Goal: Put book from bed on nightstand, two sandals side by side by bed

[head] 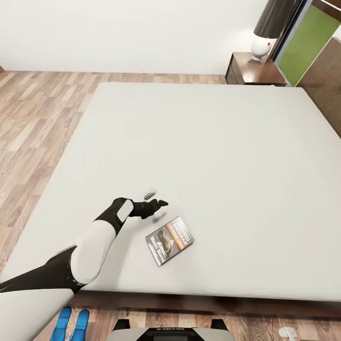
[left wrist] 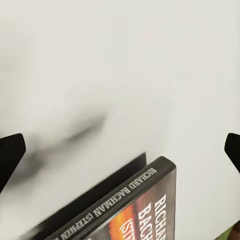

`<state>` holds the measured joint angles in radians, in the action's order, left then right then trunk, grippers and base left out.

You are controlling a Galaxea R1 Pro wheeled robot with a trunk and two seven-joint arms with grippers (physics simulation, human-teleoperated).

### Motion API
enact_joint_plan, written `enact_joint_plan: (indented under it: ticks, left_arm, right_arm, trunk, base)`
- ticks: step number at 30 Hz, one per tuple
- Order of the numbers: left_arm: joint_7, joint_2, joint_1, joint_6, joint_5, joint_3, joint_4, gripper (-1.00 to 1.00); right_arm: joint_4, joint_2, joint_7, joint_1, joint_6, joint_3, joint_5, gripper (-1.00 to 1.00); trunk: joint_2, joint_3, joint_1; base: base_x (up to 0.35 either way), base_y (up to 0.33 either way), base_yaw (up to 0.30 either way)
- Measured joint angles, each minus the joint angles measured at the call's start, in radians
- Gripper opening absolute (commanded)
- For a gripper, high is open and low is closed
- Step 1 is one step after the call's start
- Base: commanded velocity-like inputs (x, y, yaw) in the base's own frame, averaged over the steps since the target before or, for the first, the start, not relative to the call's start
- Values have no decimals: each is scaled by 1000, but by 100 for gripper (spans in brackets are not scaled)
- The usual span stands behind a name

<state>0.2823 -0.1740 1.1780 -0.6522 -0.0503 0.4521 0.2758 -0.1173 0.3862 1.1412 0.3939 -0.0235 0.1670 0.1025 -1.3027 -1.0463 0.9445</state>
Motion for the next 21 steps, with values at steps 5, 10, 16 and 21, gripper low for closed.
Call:
enact_joint_plan:
  ticks: [5, 10, 16, 21]
  left_arm:
    - [0, 0, 0, -2, 1, 0, 0, 100]
    - [0, 0, 0, -1, -1, 1, 0, 100]
    - [0, 0, 0, 3, -4, 1, 0, 100]
    - [0, 0, 0, 10, -5, 1, 0, 100]
  right_arm:
    - [0, 0, 0, 0, 0, 0, 0, 100]
    - [0, 0, 0, 0, 0, 0, 0, 100]
    - [0, 0, 0, 0, 0, 0, 0, 100]
    - [0, 0, 0, 0, 0, 0, 0, 100]
  trunk:
    - [-35, -15, 19]
    - [-35, -16, 19]
    - [-35, -16, 19]
    - [-35, -16, 19]
  base:
    - [0, 0, 0]
    - [0, 0, 0]
    - [0, 0, 0]
    - [0, 0, 0]
